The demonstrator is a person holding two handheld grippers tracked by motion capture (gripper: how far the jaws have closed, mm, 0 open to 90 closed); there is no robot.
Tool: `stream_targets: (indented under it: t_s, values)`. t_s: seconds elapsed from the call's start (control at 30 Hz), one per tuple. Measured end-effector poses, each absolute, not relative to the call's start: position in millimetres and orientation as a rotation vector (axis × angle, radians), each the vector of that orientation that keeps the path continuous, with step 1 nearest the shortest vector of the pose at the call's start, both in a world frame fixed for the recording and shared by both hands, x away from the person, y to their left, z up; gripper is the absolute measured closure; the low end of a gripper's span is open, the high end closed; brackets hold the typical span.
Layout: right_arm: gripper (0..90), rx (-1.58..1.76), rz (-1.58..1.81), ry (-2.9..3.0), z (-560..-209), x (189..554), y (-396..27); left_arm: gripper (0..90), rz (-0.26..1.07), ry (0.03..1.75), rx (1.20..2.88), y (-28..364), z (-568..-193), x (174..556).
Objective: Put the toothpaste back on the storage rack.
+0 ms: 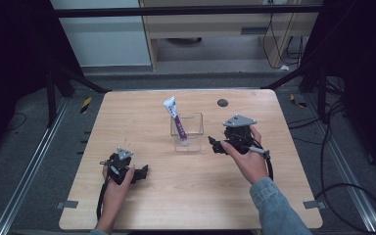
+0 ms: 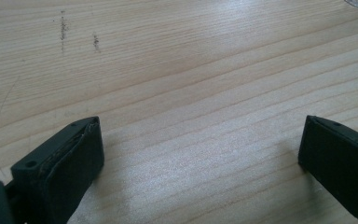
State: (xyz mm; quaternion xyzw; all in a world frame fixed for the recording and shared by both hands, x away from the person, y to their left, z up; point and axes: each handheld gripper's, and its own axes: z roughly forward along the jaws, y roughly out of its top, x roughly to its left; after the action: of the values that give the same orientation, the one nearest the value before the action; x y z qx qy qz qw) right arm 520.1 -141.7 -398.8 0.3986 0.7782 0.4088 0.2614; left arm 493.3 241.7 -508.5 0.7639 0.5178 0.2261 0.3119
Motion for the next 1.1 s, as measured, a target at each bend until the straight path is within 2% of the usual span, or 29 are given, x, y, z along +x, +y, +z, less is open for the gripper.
stream_targets:
  t_s: [0.17, 0.53, 1.1]
  values:
    - [13.7, 1.118, 1.091, 2.083, -410, 515, -157, 0.0, 0.597, 1.366, 2.016, 242, -508, 493]
    - [14.4, 1.189, 1.034, 2.091, -434, 506, -189, 0.0, 0.598, 1.367, 2.016, 242, -508, 493]
    - [15.0, 1.258, 1.007, 2.106, -459, 505, -202, 0.0, 0.598, 1.367, 2.016, 242, -508, 493]
